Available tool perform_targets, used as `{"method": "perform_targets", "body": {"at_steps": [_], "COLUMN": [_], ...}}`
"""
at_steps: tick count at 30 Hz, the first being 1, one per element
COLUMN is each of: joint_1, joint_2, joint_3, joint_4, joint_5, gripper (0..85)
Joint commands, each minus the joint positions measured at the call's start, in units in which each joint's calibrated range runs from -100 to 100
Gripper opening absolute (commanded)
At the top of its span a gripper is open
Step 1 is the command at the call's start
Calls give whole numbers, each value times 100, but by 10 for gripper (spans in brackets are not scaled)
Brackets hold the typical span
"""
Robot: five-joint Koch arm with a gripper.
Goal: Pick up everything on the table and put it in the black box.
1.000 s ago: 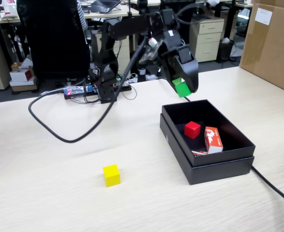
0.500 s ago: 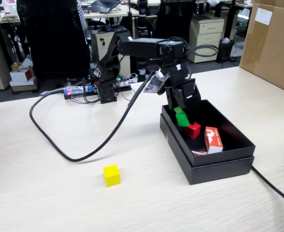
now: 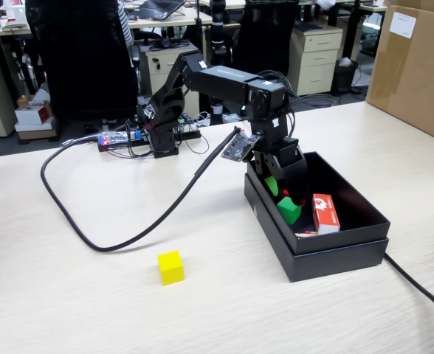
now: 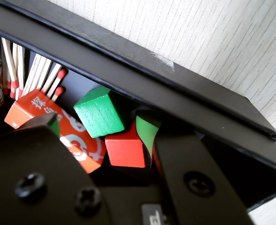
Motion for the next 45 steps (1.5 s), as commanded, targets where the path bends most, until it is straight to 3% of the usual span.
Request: {"method": "perform_targets", "body": {"at_steps": [1,9,15,23,30,37,45], "joint_1": [-10,-225,-723,-1280,-1495,-1705,-1890], "joint_2": [-741,-2841,-4310,-4482,-3851,-1430,16], "joint_3": [88,-447,-846,-1979,-2269,-1145,-30], "joint_4": [90,90,90,108,790,833,833], "joint_5": [0,-15,-107,-308,-503,-537,-606], "gripper": [396,459,477,495,483,479,476]}}
